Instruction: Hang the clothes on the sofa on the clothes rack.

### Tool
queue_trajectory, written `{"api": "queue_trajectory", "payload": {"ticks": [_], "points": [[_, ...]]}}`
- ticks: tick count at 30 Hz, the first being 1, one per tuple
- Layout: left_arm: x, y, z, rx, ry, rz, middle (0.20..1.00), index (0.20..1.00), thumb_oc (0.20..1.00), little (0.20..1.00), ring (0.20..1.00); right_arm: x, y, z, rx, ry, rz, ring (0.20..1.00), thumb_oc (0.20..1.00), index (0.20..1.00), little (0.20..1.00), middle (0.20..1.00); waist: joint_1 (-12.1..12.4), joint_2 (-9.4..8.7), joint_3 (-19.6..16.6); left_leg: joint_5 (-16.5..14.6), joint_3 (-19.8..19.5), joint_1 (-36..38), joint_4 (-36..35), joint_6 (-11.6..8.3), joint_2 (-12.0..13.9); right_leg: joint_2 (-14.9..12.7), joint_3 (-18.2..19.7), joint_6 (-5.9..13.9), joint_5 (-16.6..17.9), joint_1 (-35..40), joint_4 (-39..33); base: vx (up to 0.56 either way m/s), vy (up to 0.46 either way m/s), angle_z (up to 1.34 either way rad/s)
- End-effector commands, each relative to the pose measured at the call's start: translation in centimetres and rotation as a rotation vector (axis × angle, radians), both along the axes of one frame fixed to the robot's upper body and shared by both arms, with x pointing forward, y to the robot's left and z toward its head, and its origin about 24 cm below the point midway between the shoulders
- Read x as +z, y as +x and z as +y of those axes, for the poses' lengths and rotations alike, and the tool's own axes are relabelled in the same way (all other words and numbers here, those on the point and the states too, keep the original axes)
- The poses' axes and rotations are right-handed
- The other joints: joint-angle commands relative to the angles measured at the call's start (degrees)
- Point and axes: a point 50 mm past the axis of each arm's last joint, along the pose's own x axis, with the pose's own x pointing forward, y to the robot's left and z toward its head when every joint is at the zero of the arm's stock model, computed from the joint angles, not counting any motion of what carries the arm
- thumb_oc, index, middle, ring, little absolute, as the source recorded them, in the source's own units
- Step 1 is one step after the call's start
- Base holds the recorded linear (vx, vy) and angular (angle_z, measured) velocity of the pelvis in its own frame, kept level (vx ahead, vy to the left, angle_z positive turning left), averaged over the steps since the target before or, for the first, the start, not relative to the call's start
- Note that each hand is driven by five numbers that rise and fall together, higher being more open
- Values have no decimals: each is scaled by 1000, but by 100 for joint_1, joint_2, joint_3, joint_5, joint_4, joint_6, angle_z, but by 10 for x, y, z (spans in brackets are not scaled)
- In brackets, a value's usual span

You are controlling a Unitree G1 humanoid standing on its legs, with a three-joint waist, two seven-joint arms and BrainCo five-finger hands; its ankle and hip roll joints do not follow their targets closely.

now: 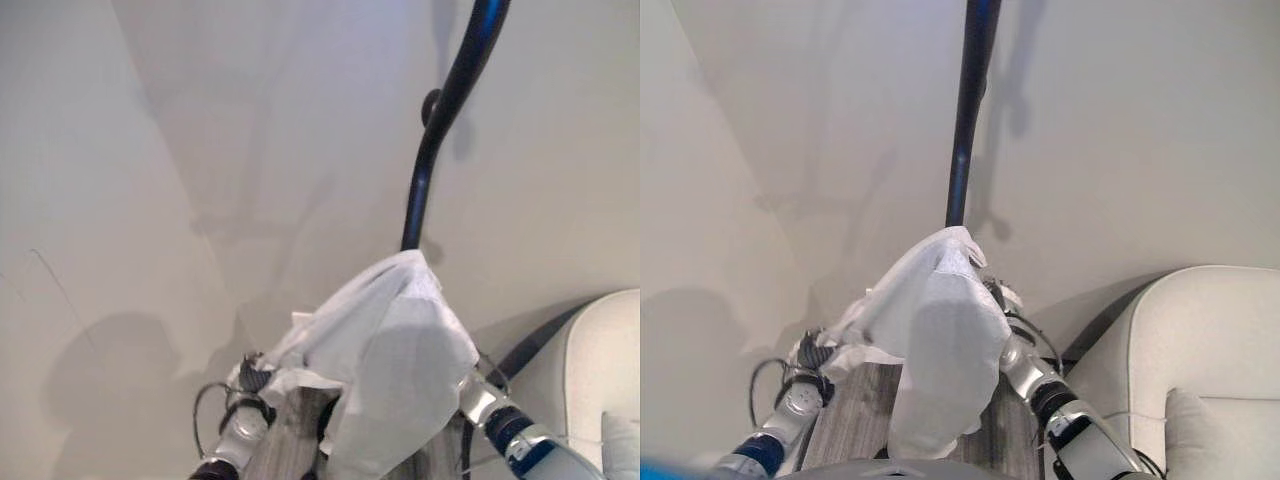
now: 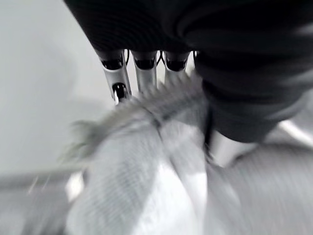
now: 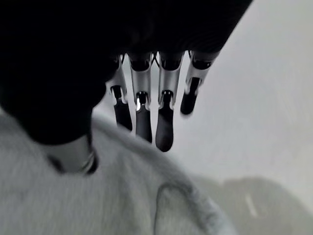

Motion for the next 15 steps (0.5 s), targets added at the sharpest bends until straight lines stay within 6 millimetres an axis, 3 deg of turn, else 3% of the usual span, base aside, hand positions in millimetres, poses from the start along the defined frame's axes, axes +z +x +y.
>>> {"api": "queue_trajectory", "payload": {"ticks": [1, 3, 10, 15], "points": [[5, 10, 9, 123, -178, -75, 1000, 1000, 1000, 1000, 1000, 21, 17, -28, -70, 48, -75, 1000, 1000, 1000, 1000, 1000, -67, 394, -245, 55, -99, -285, -123, 408, -649, 726, 7, -173, -222, 28, 69, -13, 9, -9], [-6, -9, 20, 265, -280, -46, 1000, 1000, 1000, 1000, 1000, 25, 18, -39, -105, 57, -81, 1000, 1000, 1000, 1000, 1000, -72, 426, -283, 53, -106, -278, -123, 410, -651, 720, 23, -156, -201, 15, 69, -11, 14, -12], [-24, -50, 40, 413, -295, 56, 1000, 1000, 1000, 1000, 1000, 36, 16, -60, -165, 77, -140, 1000, 1000, 1000, 1000, 1000, -127, 445, -339, -1, -56, -228, -123, 420, -647, 693, 73, -117, -189, 14, 69, -5, 16, -16], [-37, -91, 48, 549, -337, 126, 1000, 1000, 1000, 1000, 1000, 44, 1, -89, -322, 206, -211, 1000, 1000, 1000, 1000, 1000, -212, 470, -355, -48, -15, -186, -123, 440, -649, 668, 106, -101, -184, 16, 69, -3, 27, -5]]}}
